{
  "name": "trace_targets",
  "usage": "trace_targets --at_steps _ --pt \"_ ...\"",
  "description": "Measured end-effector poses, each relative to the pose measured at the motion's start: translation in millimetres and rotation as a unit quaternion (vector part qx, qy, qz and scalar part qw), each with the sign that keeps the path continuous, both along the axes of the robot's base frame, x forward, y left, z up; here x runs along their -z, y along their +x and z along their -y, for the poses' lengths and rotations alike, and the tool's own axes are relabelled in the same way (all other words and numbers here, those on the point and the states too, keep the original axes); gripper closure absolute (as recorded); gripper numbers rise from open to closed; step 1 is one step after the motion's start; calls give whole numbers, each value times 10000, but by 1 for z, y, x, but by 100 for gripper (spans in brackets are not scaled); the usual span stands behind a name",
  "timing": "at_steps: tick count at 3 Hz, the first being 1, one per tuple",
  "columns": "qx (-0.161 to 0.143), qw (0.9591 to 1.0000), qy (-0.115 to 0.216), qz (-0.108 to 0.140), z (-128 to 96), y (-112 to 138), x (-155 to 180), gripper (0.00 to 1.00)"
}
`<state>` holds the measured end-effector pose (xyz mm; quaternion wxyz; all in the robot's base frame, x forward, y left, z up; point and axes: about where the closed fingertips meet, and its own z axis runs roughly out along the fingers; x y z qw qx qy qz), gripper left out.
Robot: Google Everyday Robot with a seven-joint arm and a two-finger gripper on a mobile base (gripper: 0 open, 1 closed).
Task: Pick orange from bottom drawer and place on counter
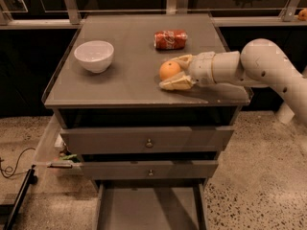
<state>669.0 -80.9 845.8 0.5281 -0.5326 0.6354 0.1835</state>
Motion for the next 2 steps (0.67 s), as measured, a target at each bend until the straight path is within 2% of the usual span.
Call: trace_targets --at_steps 1,2 --pt "0 10000 0 0 0 0 0 0" --pt "0 10000 0 0 0 0 0 0"
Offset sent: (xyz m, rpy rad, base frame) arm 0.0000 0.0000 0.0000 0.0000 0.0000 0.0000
